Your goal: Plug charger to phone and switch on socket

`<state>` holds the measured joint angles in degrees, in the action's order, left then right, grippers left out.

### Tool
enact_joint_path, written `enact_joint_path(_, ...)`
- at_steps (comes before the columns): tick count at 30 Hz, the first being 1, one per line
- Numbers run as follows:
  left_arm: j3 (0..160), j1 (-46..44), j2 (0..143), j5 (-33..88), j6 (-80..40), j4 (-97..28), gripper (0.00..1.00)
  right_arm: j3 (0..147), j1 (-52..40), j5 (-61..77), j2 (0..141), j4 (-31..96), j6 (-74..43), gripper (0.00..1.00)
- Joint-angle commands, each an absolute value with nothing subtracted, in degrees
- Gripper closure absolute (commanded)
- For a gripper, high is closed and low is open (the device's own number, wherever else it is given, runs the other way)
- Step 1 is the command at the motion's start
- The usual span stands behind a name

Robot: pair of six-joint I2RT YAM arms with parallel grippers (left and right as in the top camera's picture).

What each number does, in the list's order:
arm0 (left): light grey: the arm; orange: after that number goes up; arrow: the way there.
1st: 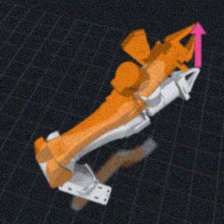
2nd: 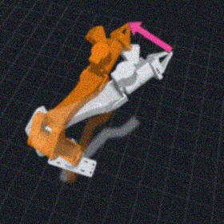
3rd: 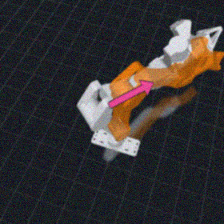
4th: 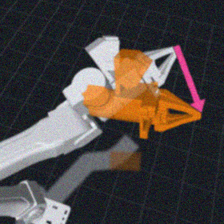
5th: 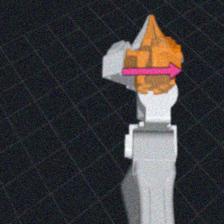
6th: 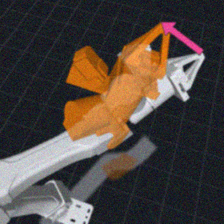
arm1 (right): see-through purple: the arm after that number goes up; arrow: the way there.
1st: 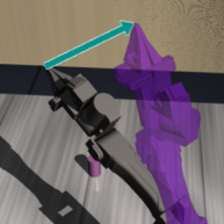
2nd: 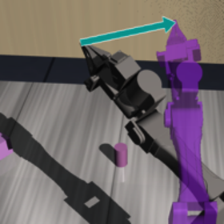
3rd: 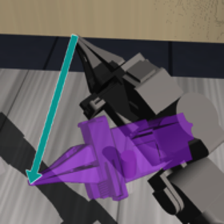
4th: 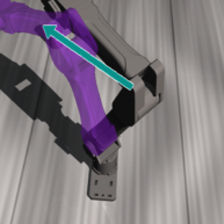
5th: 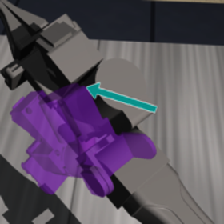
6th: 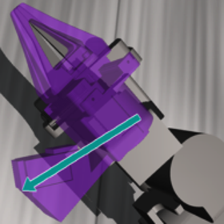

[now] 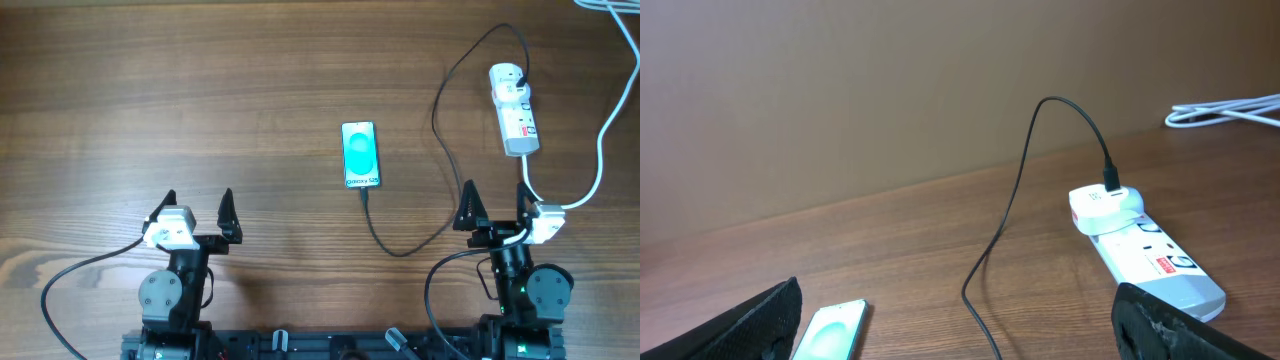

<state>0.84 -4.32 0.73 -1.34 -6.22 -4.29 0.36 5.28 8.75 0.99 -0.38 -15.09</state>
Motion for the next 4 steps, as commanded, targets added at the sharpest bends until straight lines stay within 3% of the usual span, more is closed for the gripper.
enact_joint_path(1,0.34,-3.84,0.21,-0.45,-4.91,-4.19,0.0,0.3,4.89,8.16,0.27,-0.56,-15.05,0.0)
enact_joint_path(4,0.34,-3.84,0.21,-0.45,-4.91,-4.21,0.0,0.3,4.89,8.16,0.27,-0.56,-15.07,0.0)
